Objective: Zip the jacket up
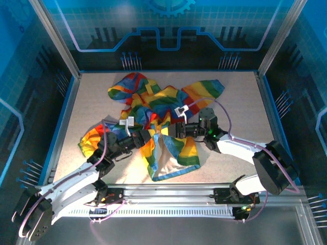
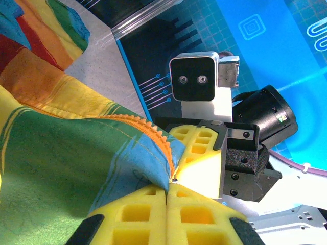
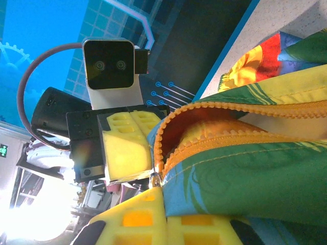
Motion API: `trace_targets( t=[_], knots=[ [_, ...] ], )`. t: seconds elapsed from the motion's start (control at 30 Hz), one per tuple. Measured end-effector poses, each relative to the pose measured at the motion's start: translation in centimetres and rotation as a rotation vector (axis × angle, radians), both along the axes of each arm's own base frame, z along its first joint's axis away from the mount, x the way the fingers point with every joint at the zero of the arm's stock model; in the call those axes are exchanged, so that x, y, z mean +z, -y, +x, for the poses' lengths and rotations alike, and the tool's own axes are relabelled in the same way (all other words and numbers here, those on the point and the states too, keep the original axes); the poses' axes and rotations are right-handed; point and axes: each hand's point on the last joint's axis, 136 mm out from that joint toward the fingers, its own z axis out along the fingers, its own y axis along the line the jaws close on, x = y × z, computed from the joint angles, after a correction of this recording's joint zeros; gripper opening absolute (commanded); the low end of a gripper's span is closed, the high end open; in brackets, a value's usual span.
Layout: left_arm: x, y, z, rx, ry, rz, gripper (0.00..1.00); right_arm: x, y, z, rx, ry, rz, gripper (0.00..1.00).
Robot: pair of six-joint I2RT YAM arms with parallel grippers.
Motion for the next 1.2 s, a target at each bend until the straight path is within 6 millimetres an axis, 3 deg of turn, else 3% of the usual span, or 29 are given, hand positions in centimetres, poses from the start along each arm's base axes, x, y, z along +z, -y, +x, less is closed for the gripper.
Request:
trace_targets(
  t=[0.6,1.2],
  knots=[
    [-1.6,0.6,-0.8,-0.044,-0.063,0.038,0.0,-1.7,0.1,0.0,-0.026,0.0,-0.071,0.0],
    [-2.8,0.9,-1.2,-0.069,-0.145,0.086,0.0,-2.0,0.4,-0.1,-0.045,0.039,-0.104,0.0]
  ],
)
